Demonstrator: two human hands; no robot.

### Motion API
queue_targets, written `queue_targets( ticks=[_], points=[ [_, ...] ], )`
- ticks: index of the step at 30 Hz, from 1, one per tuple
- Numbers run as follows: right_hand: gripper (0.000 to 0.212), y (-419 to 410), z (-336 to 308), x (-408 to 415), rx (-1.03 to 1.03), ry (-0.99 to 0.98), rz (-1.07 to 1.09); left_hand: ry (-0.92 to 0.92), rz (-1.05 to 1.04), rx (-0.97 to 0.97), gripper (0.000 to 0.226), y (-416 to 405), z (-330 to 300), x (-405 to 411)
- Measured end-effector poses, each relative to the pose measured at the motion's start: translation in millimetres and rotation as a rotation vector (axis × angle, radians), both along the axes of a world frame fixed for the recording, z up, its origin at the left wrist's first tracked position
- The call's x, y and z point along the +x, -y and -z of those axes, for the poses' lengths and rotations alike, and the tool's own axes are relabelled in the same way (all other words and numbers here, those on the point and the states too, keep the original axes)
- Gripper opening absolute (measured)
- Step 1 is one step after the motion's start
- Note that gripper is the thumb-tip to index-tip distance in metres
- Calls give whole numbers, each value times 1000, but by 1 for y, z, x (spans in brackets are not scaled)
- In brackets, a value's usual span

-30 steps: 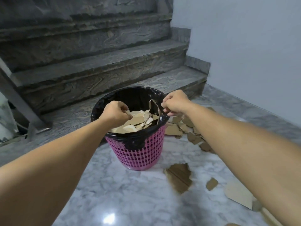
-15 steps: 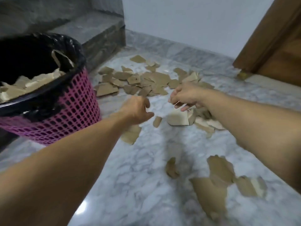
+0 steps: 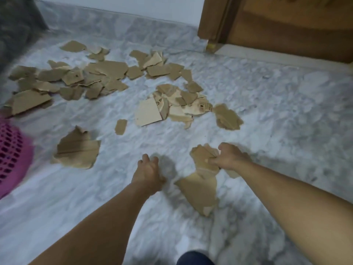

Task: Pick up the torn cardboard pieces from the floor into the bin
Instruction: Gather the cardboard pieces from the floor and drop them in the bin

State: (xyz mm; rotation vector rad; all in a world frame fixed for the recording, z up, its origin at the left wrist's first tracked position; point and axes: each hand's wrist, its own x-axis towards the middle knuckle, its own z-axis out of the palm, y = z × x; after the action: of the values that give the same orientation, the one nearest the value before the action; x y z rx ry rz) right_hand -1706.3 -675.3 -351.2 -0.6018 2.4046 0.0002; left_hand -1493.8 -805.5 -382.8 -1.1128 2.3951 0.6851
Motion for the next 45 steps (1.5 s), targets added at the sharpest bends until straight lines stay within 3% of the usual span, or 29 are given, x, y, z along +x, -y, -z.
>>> queue_targets(
  ticks=[2, 5, 11, 14, 17, 20, 22, 24, 28, 34, 37, 41, 43, 45],
  points=[
    [85, 1, 14, 6, -1, -40, 8, -73, -6, 26, 50, -1, 4, -4],
    [69, 14, 19, 11, -6, -25, 27, -150, -5, 81, 34, 2, 7, -10],
    [59, 13, -4, -20, -335, 179, 225, -245, -74, 313, 30, -3, -7, -51],
    [48, -12, -21, -40, -310, 209, 292, -264, -48, 339, 32, -22, -10, -72],
    [38, -39, -27, -42, -131, 208, 280, -197, 3, 285, 46, -49, -8, -85],
    [56, -56, -12, -37, -56, 251, 331, 18, 134, 21, 98, -78, -1, -89],
    [62, -57, 0, -28, -34, 159, 326, 57, 140, -101, 104, -94, 2, -87],
    [69, -54, 9, -20, -59, 78, 349, 57, 70, -115, 101, -102, 6, -86],
    [80, -46, 17, -13, -183, 99, 532, 8, -59, 32, 98, -97, 10, -84],
    [98, -23, -5, -20, -298, 162, 555, -42, -162, 151, 66, -51, -3, -63],
    [71, -3, -25, -23, -364, 186, 474, -82, -169, 79, 54, -16, -33, -46],
    [45, 30, -71, -9, -426, 190, 384, -158, -313, 18, 59, 35, -79, -14],
    [48, 40, -80, -12, -419, 169, 334, -248, -471, 45, 42, 58, -88, -3],
    [70, 51, -79, -22, -398, 152, 287, -258, -505, 52, 42, 77, -100, 15]
  ],
)
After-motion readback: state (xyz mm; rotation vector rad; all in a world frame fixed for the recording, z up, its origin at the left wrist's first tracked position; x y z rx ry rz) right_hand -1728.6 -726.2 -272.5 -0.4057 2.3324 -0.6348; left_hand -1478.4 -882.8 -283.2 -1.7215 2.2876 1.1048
